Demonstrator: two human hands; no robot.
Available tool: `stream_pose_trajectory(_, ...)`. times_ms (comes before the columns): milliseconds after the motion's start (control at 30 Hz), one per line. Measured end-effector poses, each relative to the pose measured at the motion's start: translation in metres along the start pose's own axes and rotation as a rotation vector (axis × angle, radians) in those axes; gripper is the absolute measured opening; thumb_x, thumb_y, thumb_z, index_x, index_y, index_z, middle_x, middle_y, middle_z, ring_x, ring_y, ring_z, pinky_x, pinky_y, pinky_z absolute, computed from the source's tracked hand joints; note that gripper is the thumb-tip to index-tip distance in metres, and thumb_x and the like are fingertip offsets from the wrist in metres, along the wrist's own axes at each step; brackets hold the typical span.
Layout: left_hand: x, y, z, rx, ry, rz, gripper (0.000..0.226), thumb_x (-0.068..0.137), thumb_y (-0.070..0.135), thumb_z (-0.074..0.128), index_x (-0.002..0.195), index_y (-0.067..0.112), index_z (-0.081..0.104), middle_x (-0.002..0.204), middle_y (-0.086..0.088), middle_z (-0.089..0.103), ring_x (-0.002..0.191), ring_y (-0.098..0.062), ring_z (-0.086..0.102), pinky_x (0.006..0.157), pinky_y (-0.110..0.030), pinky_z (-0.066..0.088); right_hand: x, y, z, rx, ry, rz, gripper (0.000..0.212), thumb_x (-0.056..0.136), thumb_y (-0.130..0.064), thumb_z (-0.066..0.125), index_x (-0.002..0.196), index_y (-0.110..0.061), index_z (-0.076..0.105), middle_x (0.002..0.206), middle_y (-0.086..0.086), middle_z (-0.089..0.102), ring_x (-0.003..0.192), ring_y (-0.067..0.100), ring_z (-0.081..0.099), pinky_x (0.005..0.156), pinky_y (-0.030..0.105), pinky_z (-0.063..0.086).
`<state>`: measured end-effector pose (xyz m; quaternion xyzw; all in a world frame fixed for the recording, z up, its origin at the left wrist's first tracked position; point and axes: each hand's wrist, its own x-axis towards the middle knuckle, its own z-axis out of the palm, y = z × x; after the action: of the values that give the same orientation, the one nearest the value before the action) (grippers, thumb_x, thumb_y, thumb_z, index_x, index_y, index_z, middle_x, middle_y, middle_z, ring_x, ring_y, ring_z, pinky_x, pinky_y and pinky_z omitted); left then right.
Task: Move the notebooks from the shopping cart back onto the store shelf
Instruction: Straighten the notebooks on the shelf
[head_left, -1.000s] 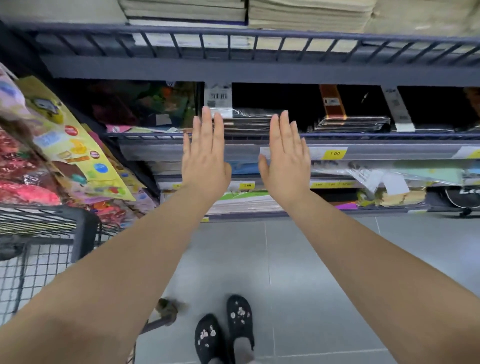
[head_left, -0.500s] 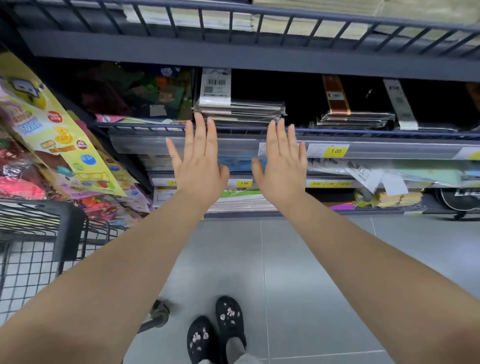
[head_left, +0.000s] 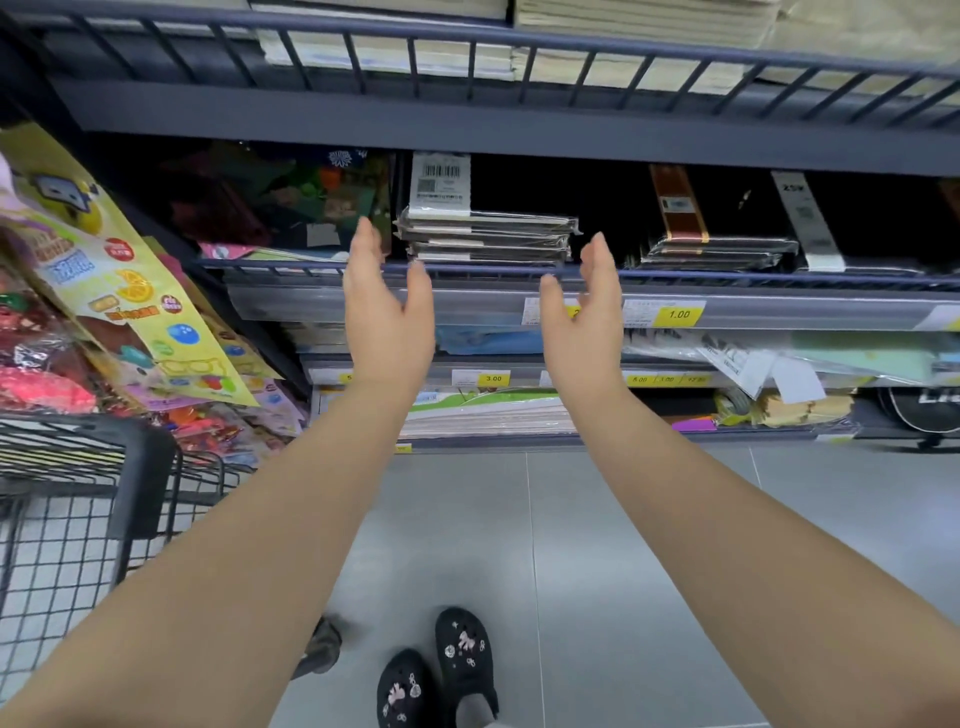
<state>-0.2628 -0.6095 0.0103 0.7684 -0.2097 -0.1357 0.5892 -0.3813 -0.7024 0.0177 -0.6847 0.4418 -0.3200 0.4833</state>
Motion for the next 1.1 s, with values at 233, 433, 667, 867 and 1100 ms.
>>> stream_pose_trajectory(233, 0.034, 0.010, 0.002, 0.219, 0.001, 0.015, 0.046, 0.098, 0.045, 0.045, 0.116, 0.005, 0.060, 0.102, -0.002, 0.065, 0.093, -0.015, 0.058, 0.080, -0.027, 0.044, 0.026, -0.013, 0.010, 0.204, 0.071, 0.182, 0.052, 0.098, -0.033, 0.047, 0.144, -0.011, 0.038, 0.146, 0.001, 0.043, 0.133, 0.014, 0.044, 0.112, 0.032, 0.035)
stream_pose_trajectory(433, 0.033, 0.009, 0.005, 0.090, 0.065, -0.051, 0.048, 0.090, 0.042, 0.061, 0.126, 0.010, 0.060, 0.112, 0.002, 0.067, 0.102, -0.006, 0.061, 0.092, -0.019, 0.044, 0.026, -0.004, 0.013, 0.133, 0.152, 0.157, 0.041, 0.099, -0.025, 0.047, 0.138, -0.011, 0.048, 0.136, 0.000, 0.054, 0.123, 0.017, 0.053, 0.108, 0.037, 0.040)
stream_pose_trajectory(667, 0.028, 0.012, -0.002, 0.095, 0.043, -0.019, 0.049, 0.090, 0.042, 0.062, 0.128, 0.011, 0.058, 0.117, 0.002, 0.066, 0.102, -0.003, 0.058, 0.090, -0.014, 0.042, 0.023, -0.001, 0.004, 0.105, 0.060, 0.103, 0.042, 0.098, -0.021, 0.049, 0.140, -0.014, 0.046, 0.139, -0.003, 0.052, 0.127, 0.010, 0.048, 0.104, 0.018, 0.034)
stream_pose_trajectory(867, 0.041, 0.001, -0.010, 0.725, -0.090, 0.124, 0.066, 0.084, 0.066, 0.051, 0.116, 0.008, 0.055, 0.090, -0.006, 0.064, 0.103, -0.032, 0.059, 0.119, -0.049, 0.003, 0.035, 0.010, -0.007, -0.554, 0.051, -0.024, 0.044, 0.096, -0.037, 0.051, 0.136, -0.018, 0.050, 0.135, 0.007, 0.056, 0.145, 0.016, 0.020, 0.115, 0.037, 0.010)
stream_pose_trajectory(1100, 0.046, 0.002, -0.001, 0.728, -0.048, 0.055, 0.063, 0.083, 0.065, 0.054, 0.112, 0.009, 0.060, 0.079, -0.002, 0.058, 0.100, -0.030, 0.061, 0.117, -0.042, 0.004, 0.039, 0.011, 0.007, -0.550, 0.102, -0.038, 0.012, 0.097, -0.031, 0.049, 0.093, -0.020, 0.051, 0.079, -0.006, 0.049, 0.116, 0.024, 0.052, 0.116, 0.039, 0.010)
